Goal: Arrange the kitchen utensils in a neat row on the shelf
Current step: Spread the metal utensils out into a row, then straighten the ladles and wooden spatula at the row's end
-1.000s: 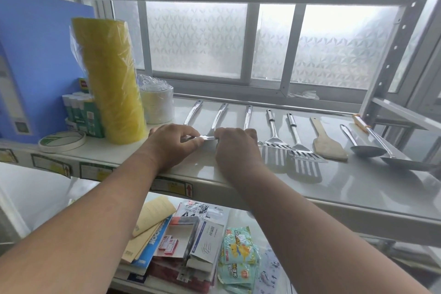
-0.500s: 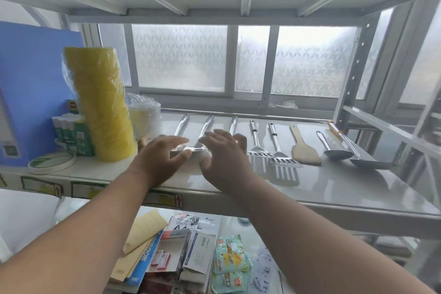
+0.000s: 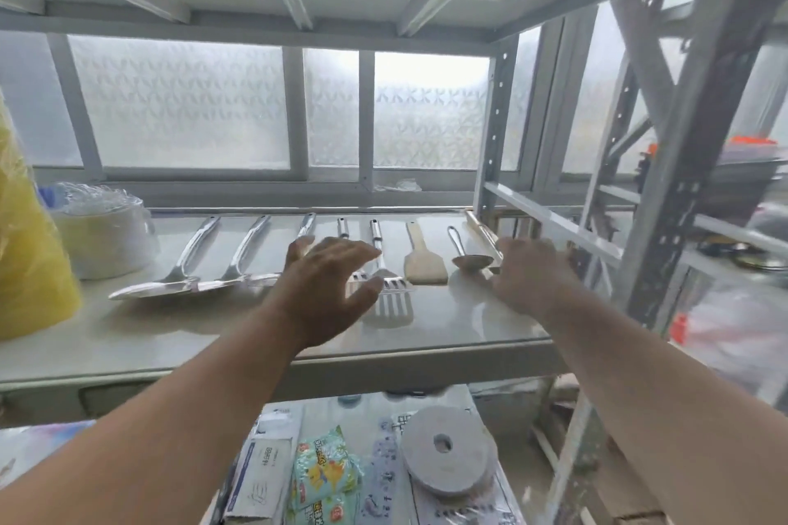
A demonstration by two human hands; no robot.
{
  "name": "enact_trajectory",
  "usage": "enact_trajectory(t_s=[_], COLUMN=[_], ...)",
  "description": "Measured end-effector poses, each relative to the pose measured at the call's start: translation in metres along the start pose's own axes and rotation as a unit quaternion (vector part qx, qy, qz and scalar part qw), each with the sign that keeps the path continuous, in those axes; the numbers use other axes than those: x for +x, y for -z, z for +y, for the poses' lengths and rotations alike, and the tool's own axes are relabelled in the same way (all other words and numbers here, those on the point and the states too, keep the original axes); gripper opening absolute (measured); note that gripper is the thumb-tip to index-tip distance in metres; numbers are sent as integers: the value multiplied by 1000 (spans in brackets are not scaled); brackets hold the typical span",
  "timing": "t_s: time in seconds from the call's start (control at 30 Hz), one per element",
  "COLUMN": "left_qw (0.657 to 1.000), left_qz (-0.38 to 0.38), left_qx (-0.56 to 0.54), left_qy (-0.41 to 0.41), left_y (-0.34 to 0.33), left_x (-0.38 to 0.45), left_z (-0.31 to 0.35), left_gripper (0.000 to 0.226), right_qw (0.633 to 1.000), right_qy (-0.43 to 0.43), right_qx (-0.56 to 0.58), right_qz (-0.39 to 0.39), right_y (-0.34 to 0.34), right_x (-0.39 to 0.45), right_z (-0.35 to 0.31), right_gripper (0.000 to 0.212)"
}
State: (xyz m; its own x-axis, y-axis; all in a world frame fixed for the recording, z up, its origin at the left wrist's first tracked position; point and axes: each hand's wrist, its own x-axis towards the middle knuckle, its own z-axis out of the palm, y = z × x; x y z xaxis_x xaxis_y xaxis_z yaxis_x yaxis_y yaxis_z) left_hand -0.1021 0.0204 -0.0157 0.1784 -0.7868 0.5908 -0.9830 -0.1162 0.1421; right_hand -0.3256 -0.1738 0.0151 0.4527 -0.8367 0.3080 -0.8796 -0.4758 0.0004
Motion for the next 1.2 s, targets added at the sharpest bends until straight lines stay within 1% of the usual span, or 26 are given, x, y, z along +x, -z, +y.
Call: enact_trajectory(t_s=[0.03,0.07,0.2,0.33,0.43,0.5,0.57,0.6,0.67,0.73,0.8,0.87,0.93,0.97,1.03,1.07,1.13,1.17,1.2], left_qw=[1000,1000,1000,998,994,991,989,988,983,979,975,969,965,964,963,961,958,963,971], left_qz=[-1,-5,-11,-25,-23,-11,10,26,46,37,14,-13,-34,-35,-55,-74,-101,-100,-97], left_qx=[-2,-4,1,48,101,126,137,143,161,193,219,248,260,258,252,253,257,240,204], left_qy=[-7,-11,-25,-28,-34,-36,-49,-60,-70,-60,-35,-10,28,50,80,81,74,76,83], left_y=[-6,-11,-19,-7,10,24,37,43,55,69,81,90,94,94,92,90,83,79,74], left_x=[7,12,25,35,46,55,61,64,66,64,58,50,44,41,38,38,41,43,47], left_z=[9,17,33,37,32,29,24,20,8,-5,-14,-20,-29,-33,-38,-37,-30,-24,-19], left_gripper=[47,45,43,48,48,46,44,45,54,61,62,60,52,45,31,24,11,5,5], right_qw=[999,999,999,997,992,986,973,961,933,915,900,880,865,866,884,893,900,897,896], right_qy=[5,12,4,1,22,63,119,154,229,274,293,313,337,342,326,310,279,271,261], right_qx=[-14,-26,-42,-26,-16,21,96,133,165,166,164,179,191,190,166,156,178,200,216], right_qz=[-30,-38,24,78,124,154,172,188,223,248,278,309,319,312,291,286,283,286,288], right_y=[-1,-3,1,14,31,40,48,50,51,48,50,57,59,58,53,49,46,45,45], right_x=[-2,-5,-13,-18,-27,-33,-40,-42,-42,-39,-42,-48,-47,-44,-33,-29,-26,-27,-29], right_z=[4,8,16,22,23,23,21,19,16,13,9,6,4,3,3,3,1,1,0], right_gripper=[34,32,37,47,44,36,31,29,26,18,22,21,18,16,12,17,41,52,58])
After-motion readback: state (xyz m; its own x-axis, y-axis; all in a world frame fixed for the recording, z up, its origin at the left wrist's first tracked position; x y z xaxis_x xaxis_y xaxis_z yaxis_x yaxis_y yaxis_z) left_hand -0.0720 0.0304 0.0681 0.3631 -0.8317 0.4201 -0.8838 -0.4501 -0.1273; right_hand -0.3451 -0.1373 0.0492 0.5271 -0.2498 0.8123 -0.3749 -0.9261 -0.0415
